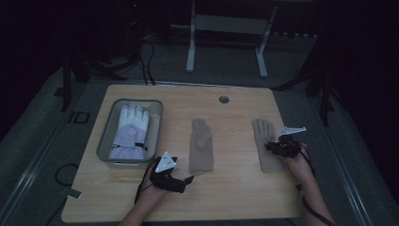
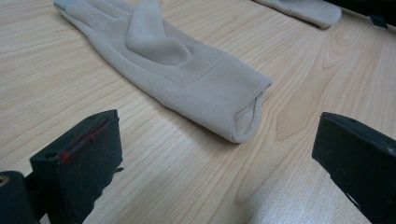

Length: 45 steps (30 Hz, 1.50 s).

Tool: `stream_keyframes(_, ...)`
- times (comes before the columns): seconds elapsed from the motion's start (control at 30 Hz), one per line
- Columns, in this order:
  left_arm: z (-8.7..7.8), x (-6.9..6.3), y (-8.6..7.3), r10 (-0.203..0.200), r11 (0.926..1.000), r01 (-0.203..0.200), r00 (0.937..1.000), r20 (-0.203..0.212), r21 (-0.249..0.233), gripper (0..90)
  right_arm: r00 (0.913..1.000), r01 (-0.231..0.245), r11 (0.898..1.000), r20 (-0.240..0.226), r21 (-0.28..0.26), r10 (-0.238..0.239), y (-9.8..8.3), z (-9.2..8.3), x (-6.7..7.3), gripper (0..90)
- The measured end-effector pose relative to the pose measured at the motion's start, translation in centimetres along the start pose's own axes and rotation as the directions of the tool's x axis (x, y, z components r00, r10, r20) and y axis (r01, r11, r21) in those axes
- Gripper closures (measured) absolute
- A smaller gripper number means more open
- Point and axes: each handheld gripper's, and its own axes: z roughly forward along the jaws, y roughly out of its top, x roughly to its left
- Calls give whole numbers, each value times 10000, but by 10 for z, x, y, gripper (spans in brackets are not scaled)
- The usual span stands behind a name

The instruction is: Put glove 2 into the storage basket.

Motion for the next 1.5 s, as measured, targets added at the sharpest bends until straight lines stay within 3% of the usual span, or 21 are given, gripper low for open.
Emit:
stream_keyframes(0.1, 0, 0, 0, -11, 10000, 11, 10000, 11, -9, 18, 9997, -190, 9994, -137, -275, 186, 6, 0, 6, 820)
stream_keyframes(0.17, 0, 0, 0, -6, 10000, 7, 10000, 12, -11, 18, 9995, -316, 9973, 51, -664, 320, 12, -1, 11, 820)
stream_keyframes(0.23, 0, 0, 0, 18, 10000, -18, 10000, 2, -3, 18, 9980, -613, 9940, -210, -906, 596, 20, -2, 15, 820)
stream_keyframes(0.43, 0, -1, 0, 62, 10000, -62, 10000, 30, 16, 18, 9985, -535, 9855, 13, -1609, 544, 49, -12, 38, 823)
stream_keyframes(0.57, 0, -1, 0, 93, 10000, -94, 9999, 49, 16, 18, 9967, -793, 9765, -15, -2004, 806, 64, -19, 50, 824)
stream_keyframes(0.67, 0, -1, 0, 120, 9999, -120, 9999, 48, 24, 18, 9964, -720, 9801, 305, -1851, 789, 68, -17, 61, 824)
stream_keyframes(0.93, 0, -1, 0, 131, 9999, -131, 9999, 50, 9, 18, 9962, -855, 9889, 68, -1215, 869, 56, 17, 79, 821)
stream_keyframes(1.23, 0, -1, 0, 133, 9999, -133, 9999, 82, -5, 18, 9966, -814, 9951, 32, -566, 817, 42, 38, 88, 792)
stream_keyframes(1.37, 0, -1, 0, 104, 9999, -104, 9999, 89, 4, 18, 9967, -800, 9960, -155, -386, 794, 39, 42, 85, 682)
stream_keyframes(1.5, 0, -1, 0, 80, 10000, -80, 9999, 97, 32, 18, 9955, -792, 9948, -581, -645, 755, 40, 36, 82, 514)
